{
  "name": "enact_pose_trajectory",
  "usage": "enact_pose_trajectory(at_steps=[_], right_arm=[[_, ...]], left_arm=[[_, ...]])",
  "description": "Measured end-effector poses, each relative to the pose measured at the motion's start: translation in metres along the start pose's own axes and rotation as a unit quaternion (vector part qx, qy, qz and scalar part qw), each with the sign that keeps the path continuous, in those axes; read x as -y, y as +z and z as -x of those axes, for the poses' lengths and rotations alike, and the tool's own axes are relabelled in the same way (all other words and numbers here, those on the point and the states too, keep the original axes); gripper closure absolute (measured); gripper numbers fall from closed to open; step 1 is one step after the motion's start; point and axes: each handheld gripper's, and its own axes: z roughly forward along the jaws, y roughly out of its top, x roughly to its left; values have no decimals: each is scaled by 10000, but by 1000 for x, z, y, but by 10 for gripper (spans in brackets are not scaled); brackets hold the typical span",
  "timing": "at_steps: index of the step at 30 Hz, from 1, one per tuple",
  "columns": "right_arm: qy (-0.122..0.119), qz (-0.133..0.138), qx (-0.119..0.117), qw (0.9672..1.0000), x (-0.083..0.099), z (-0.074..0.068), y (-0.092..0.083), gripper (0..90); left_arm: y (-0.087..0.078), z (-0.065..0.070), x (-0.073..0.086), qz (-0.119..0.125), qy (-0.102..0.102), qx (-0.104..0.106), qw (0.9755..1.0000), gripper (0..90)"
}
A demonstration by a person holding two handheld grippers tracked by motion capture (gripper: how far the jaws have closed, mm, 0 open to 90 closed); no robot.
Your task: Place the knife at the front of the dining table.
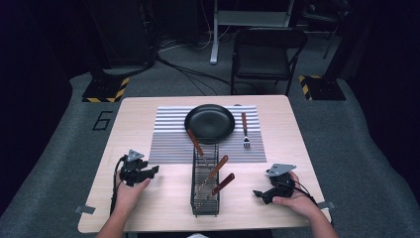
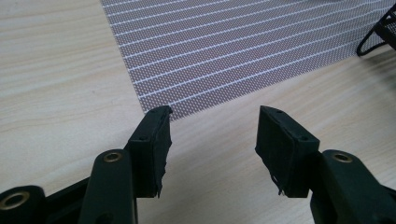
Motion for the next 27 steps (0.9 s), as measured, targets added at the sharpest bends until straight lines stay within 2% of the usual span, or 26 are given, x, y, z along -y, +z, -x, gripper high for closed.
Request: enact_pose_trajectory(at_steps=[1,7,9,15,17,27], right_arm=[[2,3,0,10000,0,0,0,0],[3,4,1,10000,0,0,0,0],[3,4,1,10000,0,0,0,0],[3,1,1,10000,0,0,0,0],[3,1,1,10000,0,0,0,0],[18,7,5,10000,0,0,0,0]], left_arm=[[0,1,-1,-61,17,5,10000,441],[-3,4,-5,70,36,37,10000,434],[-4,6,-8,-61,60,83,9999,416],[-6,15,-14,1,268,117,9996,416],[-5,16,-16,9,278,194,9994,423],[-5,25,-26,103,285,322,9990,447]])
